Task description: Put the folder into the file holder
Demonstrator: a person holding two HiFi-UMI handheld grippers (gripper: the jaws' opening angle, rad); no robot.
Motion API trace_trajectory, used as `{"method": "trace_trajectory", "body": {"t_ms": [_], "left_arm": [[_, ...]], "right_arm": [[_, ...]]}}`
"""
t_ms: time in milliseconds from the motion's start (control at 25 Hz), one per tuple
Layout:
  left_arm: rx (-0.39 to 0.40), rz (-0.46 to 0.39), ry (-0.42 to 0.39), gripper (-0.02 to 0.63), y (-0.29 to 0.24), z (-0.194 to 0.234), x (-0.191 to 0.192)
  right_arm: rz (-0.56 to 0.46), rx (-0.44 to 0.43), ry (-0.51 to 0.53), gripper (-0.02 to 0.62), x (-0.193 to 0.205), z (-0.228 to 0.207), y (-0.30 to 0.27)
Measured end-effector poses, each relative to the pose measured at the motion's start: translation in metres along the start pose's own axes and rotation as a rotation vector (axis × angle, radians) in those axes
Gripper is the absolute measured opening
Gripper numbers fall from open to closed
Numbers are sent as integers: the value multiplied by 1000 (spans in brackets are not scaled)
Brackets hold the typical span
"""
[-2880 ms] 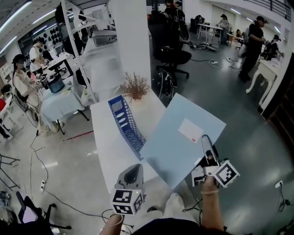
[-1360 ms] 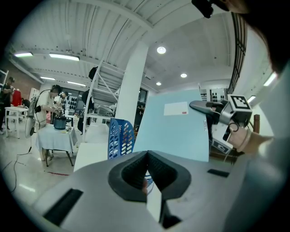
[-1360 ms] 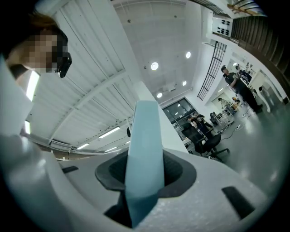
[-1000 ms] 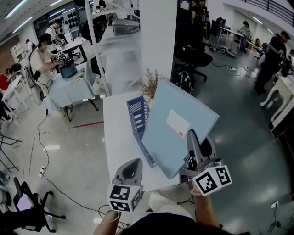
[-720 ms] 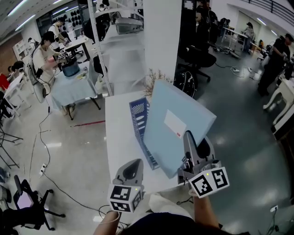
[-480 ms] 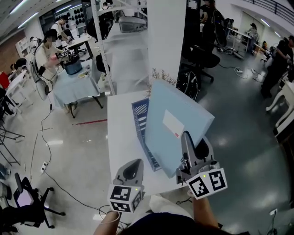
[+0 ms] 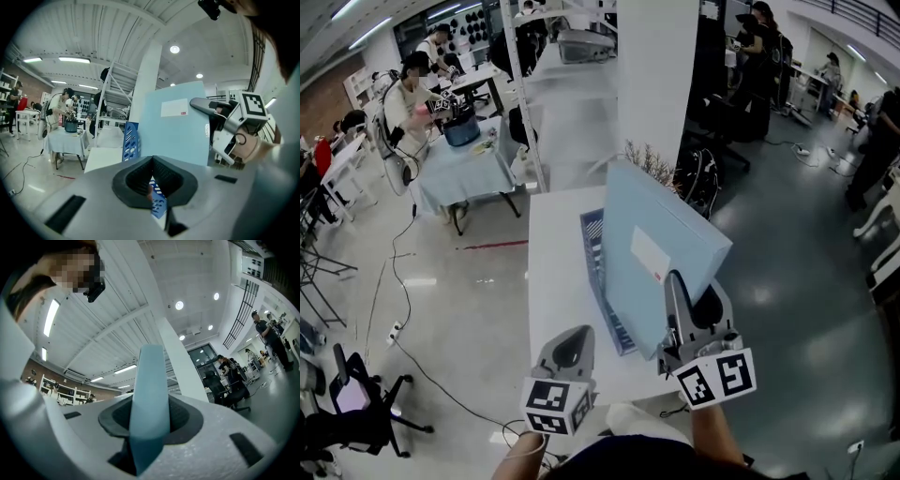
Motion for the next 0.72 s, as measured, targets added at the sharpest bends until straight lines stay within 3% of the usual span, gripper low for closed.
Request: {"method": "trace_trajectory", "body": {"t_ms": [720], "left_arm": [[-31, 33, 16, 5, -10, 10, 5]], "right_arm": [[-75, -26, 44, 143, 17, 6, -17]]}}
Point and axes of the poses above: the fingertips, and each gripper's own axes: y backward along the fingers, z to its left, x out of its underside, the point moved 5 cm from there along y, backward along the fingers, and after that the axes turned 7 degrees about z, right-handed, at the moved point
